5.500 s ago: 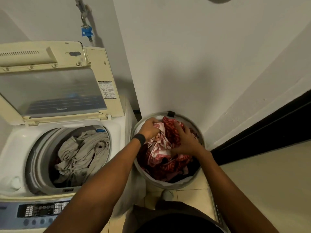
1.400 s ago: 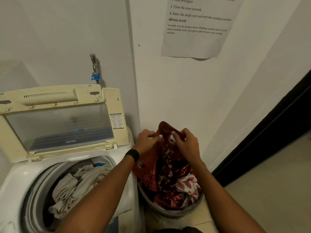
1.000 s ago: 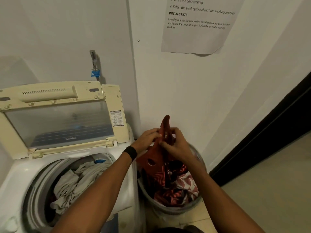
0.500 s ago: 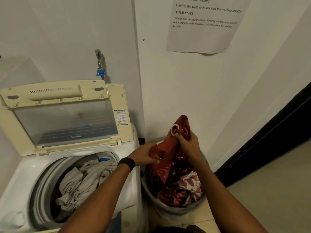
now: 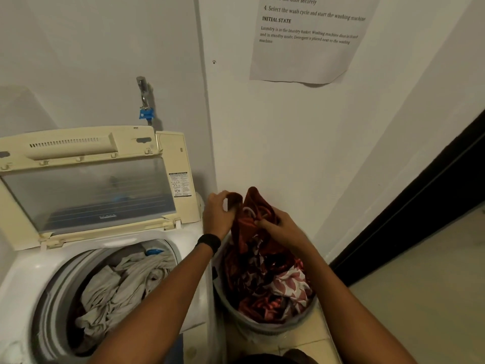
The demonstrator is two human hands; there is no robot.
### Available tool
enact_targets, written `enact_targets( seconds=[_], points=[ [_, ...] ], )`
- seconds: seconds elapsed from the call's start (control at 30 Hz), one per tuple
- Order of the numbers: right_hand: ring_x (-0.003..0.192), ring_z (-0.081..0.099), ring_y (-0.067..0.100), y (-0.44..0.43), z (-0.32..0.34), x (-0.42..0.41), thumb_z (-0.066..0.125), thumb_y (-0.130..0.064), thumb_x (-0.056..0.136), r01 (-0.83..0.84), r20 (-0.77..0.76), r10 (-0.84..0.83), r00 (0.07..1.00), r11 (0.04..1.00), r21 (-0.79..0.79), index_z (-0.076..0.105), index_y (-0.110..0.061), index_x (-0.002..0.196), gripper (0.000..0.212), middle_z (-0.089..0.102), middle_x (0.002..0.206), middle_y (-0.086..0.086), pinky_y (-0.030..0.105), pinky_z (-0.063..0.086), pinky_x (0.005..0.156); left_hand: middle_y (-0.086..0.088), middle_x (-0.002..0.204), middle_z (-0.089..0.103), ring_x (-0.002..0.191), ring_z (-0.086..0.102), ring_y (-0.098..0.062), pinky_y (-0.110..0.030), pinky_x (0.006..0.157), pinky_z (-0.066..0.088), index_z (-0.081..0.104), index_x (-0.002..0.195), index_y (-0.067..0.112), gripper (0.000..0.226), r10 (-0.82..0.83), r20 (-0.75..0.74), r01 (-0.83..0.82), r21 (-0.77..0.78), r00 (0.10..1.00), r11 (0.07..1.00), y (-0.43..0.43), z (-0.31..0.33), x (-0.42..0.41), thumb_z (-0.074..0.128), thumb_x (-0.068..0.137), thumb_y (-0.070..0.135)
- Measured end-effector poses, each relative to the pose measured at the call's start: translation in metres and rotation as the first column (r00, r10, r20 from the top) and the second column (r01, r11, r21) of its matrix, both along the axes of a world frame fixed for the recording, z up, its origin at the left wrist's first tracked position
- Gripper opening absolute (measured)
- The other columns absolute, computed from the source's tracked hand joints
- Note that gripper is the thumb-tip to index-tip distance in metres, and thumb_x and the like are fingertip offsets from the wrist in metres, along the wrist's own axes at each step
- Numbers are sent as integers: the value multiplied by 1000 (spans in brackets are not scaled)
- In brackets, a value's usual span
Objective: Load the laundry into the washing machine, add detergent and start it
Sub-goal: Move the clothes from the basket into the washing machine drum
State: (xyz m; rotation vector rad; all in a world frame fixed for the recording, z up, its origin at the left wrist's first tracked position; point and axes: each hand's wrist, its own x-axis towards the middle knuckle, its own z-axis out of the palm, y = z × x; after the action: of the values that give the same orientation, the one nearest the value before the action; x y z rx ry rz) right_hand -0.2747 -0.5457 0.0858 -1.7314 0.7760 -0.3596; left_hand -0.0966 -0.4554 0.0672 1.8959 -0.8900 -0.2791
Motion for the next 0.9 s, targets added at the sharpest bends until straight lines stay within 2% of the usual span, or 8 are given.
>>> enact_targets(
  seconds=[0.13,0.27,0.37,0.43,0.5,0.57,0.77,0.9],
  points=[
    [91,73,8,8,-7,4,68,-36,97,24,8,-23,1000,997,-78,65,-25,120,26,75,104,-2,26,61,81,-8,93,58,82,62,-25,-45,74,57,47,108,11,38,149,-485,-153,32,862,988,-5,-1,-20,74,93,33],
    [80,70,6,16,-12,7,67,-37,97,-8,-31,2,1000,980,-197,62,-22,111,22,71,92,-3,23,58,70,-19,110,64,96,66,-30,-43,83,58,52,115,13,37,54,-730,-66,12,681,998,-1,3,-26,57,95,44],
    [83,68,-6,20,-9,9,65,-41,98,-92,-56,83,995,977,-191,59,-23,124,32,69,100,-12,11,53,69,-10,119,66,109,66,-28,-38,90,58,55,122,18,60,-61,-659,95,15,750,995,4,13,-25,65,86,65],
    [97,68,-1,18,-11,10,66,-44,97,-140,-50,134,990,977,-163,56,-25,134,43,66,116,-9,14,56,78,0,125,63,114,62,-19,-23,85,53,53,128,18,61,-112,-558,160,37,822,986,6,14,-20,76,86,54],
    [103,66,12,13,-16,10,67,-36,96,-170,-91,156,984,971,-168,57,-24,132,39,56,123,0,22,59,83,0,128,63,117,62,-18,-29,94,54,53,129,19,61,-137,-535,182,31,834,983,8,13,-12,81,84,47],
    [98,65,18,9,-17,9,66,-32,97,-73,-116,51,992,977,-198,59,-21,126,32,53,119,2,23,60,77,-3,126,67,117,65,-20,-37,99,57,56,124,21,49,-156,-532,184,0,832,983,10,10,-8,81,86,40],
    [81,64,-1,20,-9,18,76,-40,90,361,44,-361,932,905,-224,55,-27,116,36,61,93,-20,19,55,64,-12,98,74,87,74,-28,-26,68,60,53,120,18,18,-56,-429,57,-12,901,998,9,16,-10,60,103,21],
    [77,63,1,24,-8,23,74,-46,90,474,58,-480,875,828,-301,53,-27,103,32,65,93,-10,20,52,60,-13,109,73,100,73,-28,-41,86,63,52,114,25,18,-25,-484,29,1,875,1000,6,12,-7,64,101,26]
  ],
)
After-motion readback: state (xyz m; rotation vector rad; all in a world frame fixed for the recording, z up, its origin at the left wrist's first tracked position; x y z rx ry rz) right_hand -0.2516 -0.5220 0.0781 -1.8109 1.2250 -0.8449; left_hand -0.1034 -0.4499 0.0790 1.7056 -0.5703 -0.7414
